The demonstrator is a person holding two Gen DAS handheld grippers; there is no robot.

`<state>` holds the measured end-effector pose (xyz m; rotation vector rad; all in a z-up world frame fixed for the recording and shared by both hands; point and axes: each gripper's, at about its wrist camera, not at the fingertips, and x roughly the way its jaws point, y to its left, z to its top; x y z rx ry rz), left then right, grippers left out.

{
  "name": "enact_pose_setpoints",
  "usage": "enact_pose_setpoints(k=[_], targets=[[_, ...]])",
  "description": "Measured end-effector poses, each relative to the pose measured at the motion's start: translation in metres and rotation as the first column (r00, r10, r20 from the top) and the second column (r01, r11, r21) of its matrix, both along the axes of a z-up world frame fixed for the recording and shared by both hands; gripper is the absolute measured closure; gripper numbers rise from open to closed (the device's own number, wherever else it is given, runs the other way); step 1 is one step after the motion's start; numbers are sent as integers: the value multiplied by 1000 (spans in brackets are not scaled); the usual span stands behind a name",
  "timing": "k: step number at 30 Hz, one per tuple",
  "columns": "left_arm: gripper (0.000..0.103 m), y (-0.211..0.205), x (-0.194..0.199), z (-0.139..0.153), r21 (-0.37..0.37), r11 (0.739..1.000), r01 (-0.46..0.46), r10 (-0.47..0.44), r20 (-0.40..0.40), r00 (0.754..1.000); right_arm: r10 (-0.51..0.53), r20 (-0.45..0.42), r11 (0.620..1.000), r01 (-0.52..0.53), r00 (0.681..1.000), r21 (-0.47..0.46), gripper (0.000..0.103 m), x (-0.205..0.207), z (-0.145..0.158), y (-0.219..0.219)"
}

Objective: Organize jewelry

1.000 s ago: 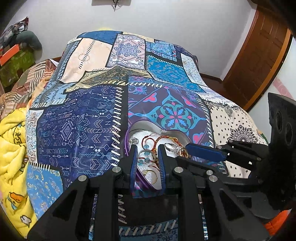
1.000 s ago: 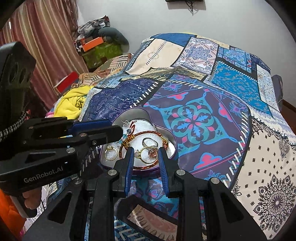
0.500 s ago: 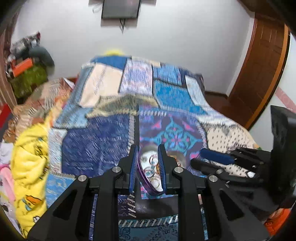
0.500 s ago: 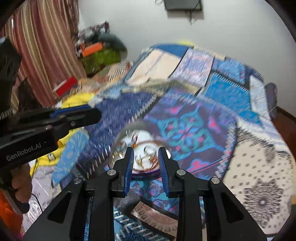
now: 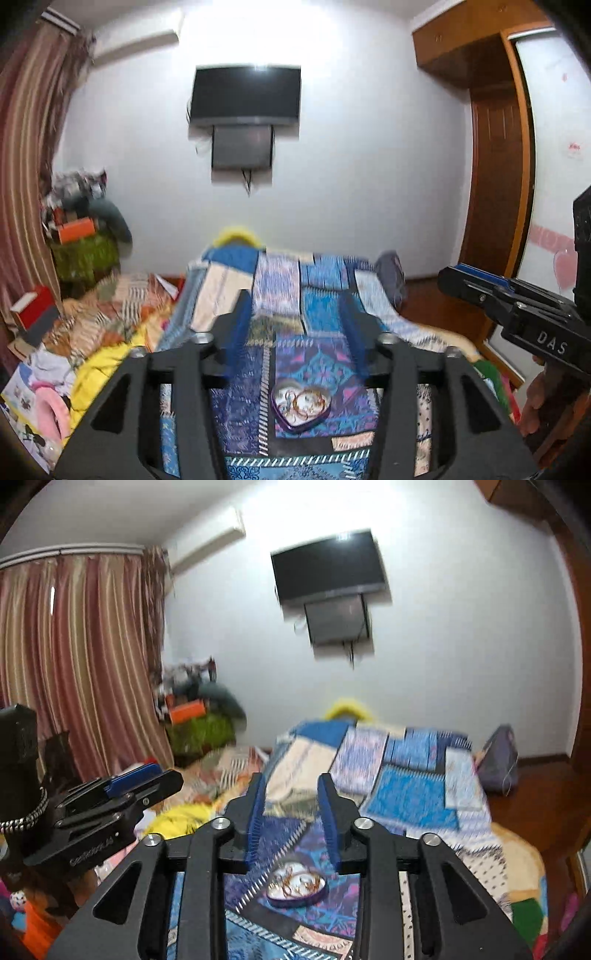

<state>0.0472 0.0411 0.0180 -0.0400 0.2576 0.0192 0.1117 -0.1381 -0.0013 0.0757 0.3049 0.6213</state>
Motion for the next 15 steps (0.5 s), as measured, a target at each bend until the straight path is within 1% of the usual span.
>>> enact_pose_setpoints(k=[1,2,3,4,5,6,7,8,10,11,13,15], targets=[[38,-1,-8,5,1,1000,-8,8,22,1000,-11,24,1000,10,1000,12,58,-9,5,-2],[33,-2,-13,8,0,1000,-12,12,37,999,-25,48,999,24,999,23,53,-18,10,-3],[31,-2,-20,12,0,1000,-15,15,53,998,-38,61,999,36,997,28,43,-22,11,-4],[26,-3,-26,14,1,1000,-21,21,64,998,-60,82,998,57,995,35,32,-30,15,-5],[19,-4,-30,16,5,1000,-26,25,73,997,-72,91,997,68,993,39,27,-33,16,-5],[17,-4,-33,17,8,999,-31,31,82,996,-92,105,995,88,990,47,19,-40,18,-5],[12,-5,-38,18,16,999,-46,44,96,994,-105,113,994,100,988,54,14,-44,19,-6],[10,-6,-41,18,22,998,-58,55,104,993,-114,117,992,108,987,58,12,-43,17,-7],[8,-8,-45,18,31,997,-76,72,112,991,-146,128,988,140,981,58,2,-45,17,-5],[7,-8,-48,17,34,996,-80,76,111,991,-161,132,986,154,978,56,0,-46,16,-4],[7,-8,-49,15,35,996,-78,74,102,992,-179,135,983,174,974,52,0,-45,14,-5],[7,-10,-51,13,37,996,-78,74,94,993,-175,122,984,170,977,47,0,-44,13,-3]])
